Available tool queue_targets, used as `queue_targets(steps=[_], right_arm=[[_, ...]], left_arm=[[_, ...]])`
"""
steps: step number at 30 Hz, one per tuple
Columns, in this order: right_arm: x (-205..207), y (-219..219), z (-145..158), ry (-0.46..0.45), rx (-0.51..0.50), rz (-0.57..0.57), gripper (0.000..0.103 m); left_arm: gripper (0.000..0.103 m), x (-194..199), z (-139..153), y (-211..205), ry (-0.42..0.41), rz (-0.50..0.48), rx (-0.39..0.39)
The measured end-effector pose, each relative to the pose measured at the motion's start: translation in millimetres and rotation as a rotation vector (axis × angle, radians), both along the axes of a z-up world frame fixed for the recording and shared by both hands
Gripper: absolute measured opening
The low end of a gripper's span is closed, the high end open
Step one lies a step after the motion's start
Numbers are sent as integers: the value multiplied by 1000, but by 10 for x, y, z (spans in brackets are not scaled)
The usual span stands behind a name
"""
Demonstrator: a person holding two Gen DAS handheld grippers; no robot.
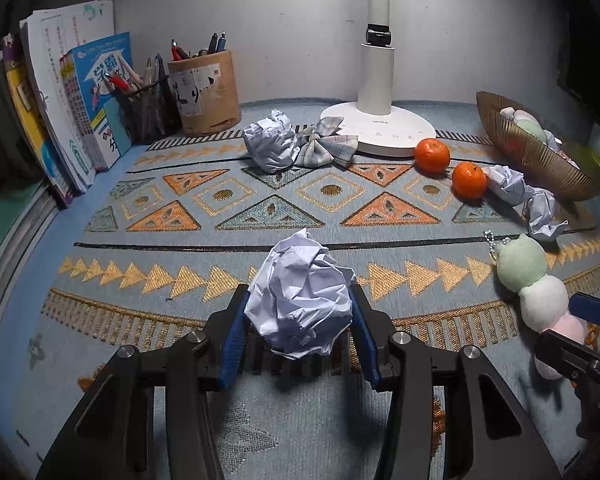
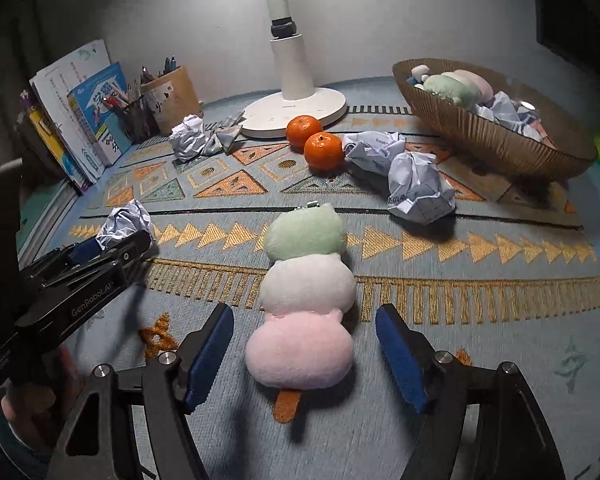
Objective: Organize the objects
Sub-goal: 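Carry the paper ball and dango plush over the bowl and release both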
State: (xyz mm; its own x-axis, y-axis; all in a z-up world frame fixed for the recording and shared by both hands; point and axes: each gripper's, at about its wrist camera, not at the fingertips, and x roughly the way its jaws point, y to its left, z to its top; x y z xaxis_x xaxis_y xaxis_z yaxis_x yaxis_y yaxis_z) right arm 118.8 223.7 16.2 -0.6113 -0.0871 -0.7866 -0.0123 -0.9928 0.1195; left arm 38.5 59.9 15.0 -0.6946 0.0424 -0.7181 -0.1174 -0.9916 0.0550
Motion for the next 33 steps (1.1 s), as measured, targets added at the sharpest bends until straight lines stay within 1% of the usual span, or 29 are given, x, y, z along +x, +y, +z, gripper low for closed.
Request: queue_targets(steps=[2,4,6,8,18,19,20,21,22,23,27,30,33], right_arm=[[-33,-29,-47,0,-13,19,72],[-56,-36,-127,-15,-28,12,73],[-47,-110,-100,3,20,18,72],[-56,-141,-118,-5,34,23,72],[-50,-96,-120,2,16,7,72],[-47,-85,-113,6,11,3,70],[-47,-75,-107,10,8,0,63],[-49,-70,-96,14,12,-4,59],[-58,-70,-88,17,11,-4,50],[-74,-71,-85,18,5,2,47],[-116,-35,-61,34,10,-36,46],[-137,23,-80,21,-25,-37,46],[-118,1,-80,27,-14,-34,46]], left_arm=[[45,-4,-1,0,-2,-3,1],[45,-3,-1,-5,-1,-6,5],[45,-8,-3,-11,-3,-7,8],[45,-9,-5,-6,-4,-7,7],[46,-3,-10,5,-2,-10,9],[46,-4,-8,3,-2,-11,11],[46,-5,-6,2,-1,-11,13],[46,-4,-3,-1,-1,-11,15],[46,-5,-2,-4,0,-11,17],[46,-6,-2,-3,0,-12,18],[46,-7,0,-8,-1,-13,23],[46,-6,-1,-12,-3,-11,29],[46,-5,-2,-12,-2,-11,29]])
